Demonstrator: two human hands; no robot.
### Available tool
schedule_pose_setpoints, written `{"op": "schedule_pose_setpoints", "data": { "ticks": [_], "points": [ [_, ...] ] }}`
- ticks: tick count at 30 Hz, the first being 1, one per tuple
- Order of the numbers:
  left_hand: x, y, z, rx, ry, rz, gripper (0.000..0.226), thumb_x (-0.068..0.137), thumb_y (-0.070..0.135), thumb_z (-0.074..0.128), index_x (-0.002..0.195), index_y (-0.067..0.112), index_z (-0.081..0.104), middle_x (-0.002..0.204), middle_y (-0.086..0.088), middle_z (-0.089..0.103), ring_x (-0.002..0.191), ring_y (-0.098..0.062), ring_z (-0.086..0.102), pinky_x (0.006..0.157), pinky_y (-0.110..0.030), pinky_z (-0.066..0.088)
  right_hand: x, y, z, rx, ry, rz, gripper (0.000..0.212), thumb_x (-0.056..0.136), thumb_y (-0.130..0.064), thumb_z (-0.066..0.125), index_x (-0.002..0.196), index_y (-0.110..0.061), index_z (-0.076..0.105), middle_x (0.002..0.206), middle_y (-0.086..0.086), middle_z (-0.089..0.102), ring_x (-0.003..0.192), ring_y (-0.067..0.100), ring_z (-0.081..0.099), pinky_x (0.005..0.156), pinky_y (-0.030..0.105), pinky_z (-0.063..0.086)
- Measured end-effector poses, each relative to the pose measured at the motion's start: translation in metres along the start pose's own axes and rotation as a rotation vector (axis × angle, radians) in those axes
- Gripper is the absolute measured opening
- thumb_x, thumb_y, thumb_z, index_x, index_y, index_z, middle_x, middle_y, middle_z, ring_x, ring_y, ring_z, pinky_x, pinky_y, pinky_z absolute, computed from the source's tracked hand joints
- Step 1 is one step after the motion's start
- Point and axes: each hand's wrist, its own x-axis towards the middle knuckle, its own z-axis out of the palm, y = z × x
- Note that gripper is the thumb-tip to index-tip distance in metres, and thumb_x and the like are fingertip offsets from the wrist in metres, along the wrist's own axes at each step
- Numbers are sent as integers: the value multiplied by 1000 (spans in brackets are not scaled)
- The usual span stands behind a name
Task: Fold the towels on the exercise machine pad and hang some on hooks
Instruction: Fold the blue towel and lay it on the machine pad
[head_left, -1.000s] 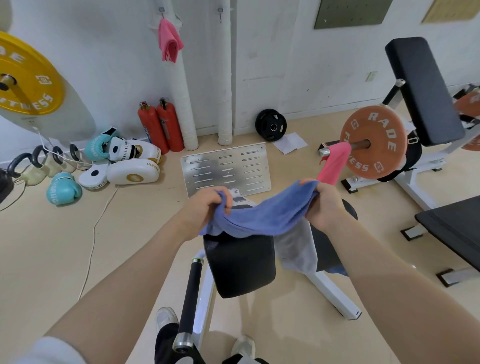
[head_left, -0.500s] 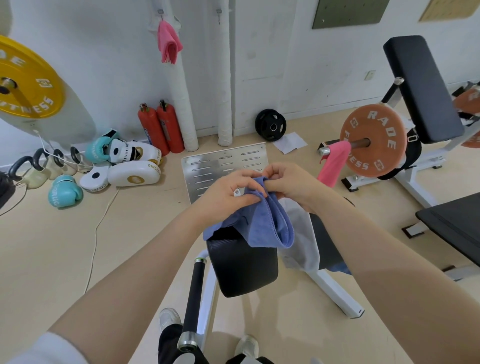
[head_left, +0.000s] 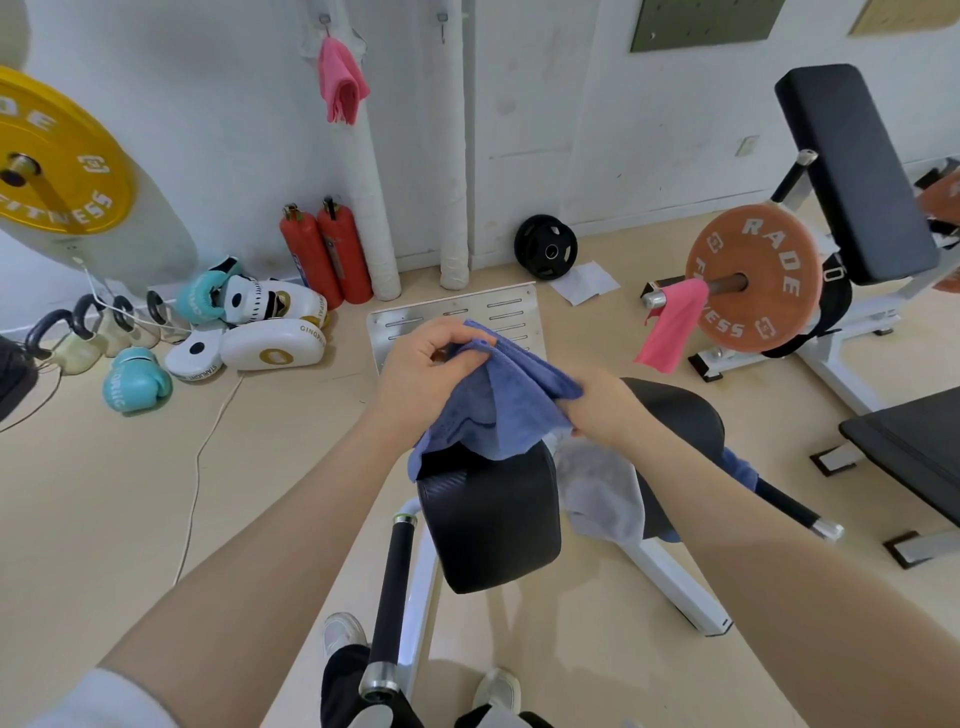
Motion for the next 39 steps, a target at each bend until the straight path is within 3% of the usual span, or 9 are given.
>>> {"op": "schedule_pose_setpoints", "data": {
  "ticks": [4,7,12,15,19,22,26,32,39],
  "points": [
    [-2,-3,-2,-24,53,15,18,85,-1,58,86,16,66,86,12,61,73,12,55,68,-7,44,0,-7,-9,818,98,277,19,88,2,38,95,-9,52,72,8,55,55,16,52,38,18,46],
    [-3,0,0,-111,60,-29,20,87,-1,57,83,17,65,85,10,64,73,10,58,70,-8,46,-2,-15,-13,1219,232,199,30,91,7,31,110,-10,46,88,7,53,71,20,58,58,25,56],
    [-6,15,-6,-499,-211,-221,17,80,5,61,72,19,67,71,7,68,71,-9,61,65,-21,50,-23,-19,-33,1245,227,-97,26,75,-10,41,68,-15,65,53,-1,58,48,18,49,47,24,38],
    [-9,27,-10,-708,-587,-299,28,49,25,87,68,16,67,67,1,67,61,-10,64,53,-19,52,-40,-14,-53,1160,-86,-235,32,62,-13,38,39,-17,61,37,-5,46,33,10,40,38,14,28],
    [-9,26,-9,-859,-795,-341,33,51,24,89,75,14,67,72,0,68,63,-10,66,56,-20,55,-55,-8,-71,983,-475,-342,12,47,-28,64,43,-17,65,31,-4,45,23,8,38,36,8,27],
    [-5,10,-6,-803,-608,-467,31,62,12,82,83,9,59,73,-3,69,63,-11,67,57,-21,56,-47,-4,-68,969,-455,-98,23,68,-14,49,50,-16,63,31,-3,43,22,8,34,34,9,21],
    [-5,-29,-7,-240,-269,-452,18,82,-3,61,75,12,56,73,-5,60,65,-14,60,55,-13,50,-18,3,-37,532,-156,319,19,86,-9,36,74,-11,51,29,-1,43,24,6,33,33,10,22],
    [-6,-83,-5,225,-184,-374,17,71,3,73,70,18,65,71,-4,62,67,-16,52,67,-28,44,28,18,12,254,-12,323,18,81,-4,47,65,-11,50,47,5,48,36,13,40,48,16,30],
    [20,-120,-12,173,-70,-422,21,71,0,72,69,17,61,73,-5,61,67,-16,51,67,-29,45,82,-2,22,651,-142,473,12,86,-14,45,78,-10,54,49,4,64,37,9,57,39,14,44]
  ]
}}
